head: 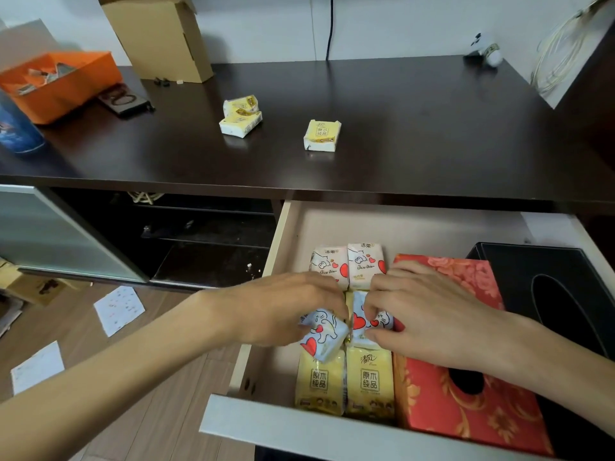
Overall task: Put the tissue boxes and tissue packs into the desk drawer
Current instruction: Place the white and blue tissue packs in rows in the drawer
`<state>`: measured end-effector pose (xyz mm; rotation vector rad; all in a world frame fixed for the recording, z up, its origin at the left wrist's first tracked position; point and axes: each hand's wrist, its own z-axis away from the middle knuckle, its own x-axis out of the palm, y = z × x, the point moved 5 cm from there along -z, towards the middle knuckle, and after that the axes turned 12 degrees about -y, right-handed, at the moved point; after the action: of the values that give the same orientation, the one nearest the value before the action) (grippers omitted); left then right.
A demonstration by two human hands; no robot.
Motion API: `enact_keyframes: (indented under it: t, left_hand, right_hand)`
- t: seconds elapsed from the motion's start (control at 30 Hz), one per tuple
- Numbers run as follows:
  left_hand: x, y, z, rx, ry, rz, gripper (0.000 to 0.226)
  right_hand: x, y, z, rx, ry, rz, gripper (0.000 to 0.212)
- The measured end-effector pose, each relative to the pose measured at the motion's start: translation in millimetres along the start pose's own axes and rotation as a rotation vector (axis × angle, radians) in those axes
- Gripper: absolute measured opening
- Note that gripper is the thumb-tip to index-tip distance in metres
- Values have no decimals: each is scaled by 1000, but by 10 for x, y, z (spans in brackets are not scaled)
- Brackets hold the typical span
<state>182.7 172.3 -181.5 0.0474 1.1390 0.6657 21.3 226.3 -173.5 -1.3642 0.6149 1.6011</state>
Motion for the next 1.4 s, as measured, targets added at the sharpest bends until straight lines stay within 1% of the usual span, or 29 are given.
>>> enact_keyframes:
  t: [0.1, 0.13, 0.17, 0.23, 0.3, 0.37, 0.43, 0.5, 0.63, 0.73, 0.83, 0.93, 1.03, 1.17, 1.23, 1.3, 1.4]
  left_hand:
    - [-68, 59, 185, -143, 238, -130, 36]
    - [-62, 100, 227, -223, 280, -193, 40]
    - [-35, 146, 232, -313, 278, -281, 52]
    - [89, 242, 177, -426, 199, -430, 75]
    - [198, 283, 112, -463, 143, -466, 81]
    - [225, 273, 81, -447, 165, -455, 75]
    - [203, 235, 95, -401, 232, -395, 64]
    - [173, 198, 111, -341, 279, -337, 59]
    - [139, 45, 90, -253, 290, -234, 65]
    - [161, -46, 39, -181, 269, -138, 65]
    - [217, -91, 2, -139, 264, -100, 65]
    - [252, -124, -12, -127, 272, -124, 70]
    - [263, -130, -16, -111, 286, -129, 71]
    - [272, -103, -10, -81, 299, -120, 70]
    - [227, -91, 35, -81, 302, -108, 69]
    - [72, -127, 145, -125, 338, -85, 64]
    - [-330, -311, 364, -221, 447, -44, 50]
  right_hand:
    - [13, 12, -7, 1, -9, 22, 37]
    - [18, 11, -11, 0, -15, 29, 36]
    - [18, 11, -16, 1, -20, 35, 36]
    - [13, 7, -28, 8, -25, 41, 34]
    - [6, -3, -38, 19, -42, 40, 33]
    - [9, -12, -48, 31, -64, 35, 34]
    - [11, -18, -58, 44, -75, 21, 35]
    - [18, -24, -71, 58, -85, 12, 35]
    - [32, -48, -106, 84, -106, 45, 38]
    - [56, -72, -147, 95, -109, 91, 39]
    - [64, -92, -184, 96, -76, 114, 40]
    - [67, -96, -204, 88, -39, 86, 44]
    - [76, -107, -220, 74, -52, 89, 44]
    - [57, -112, -225, 58, -80, 47, 33]
    - [-49, -77, -212, 65, -72, -40, 29]
    - [-278, -2, -218, 102, -8, -125, 28]
    - [-735, 172, -330, 153, 142, -224, 24]
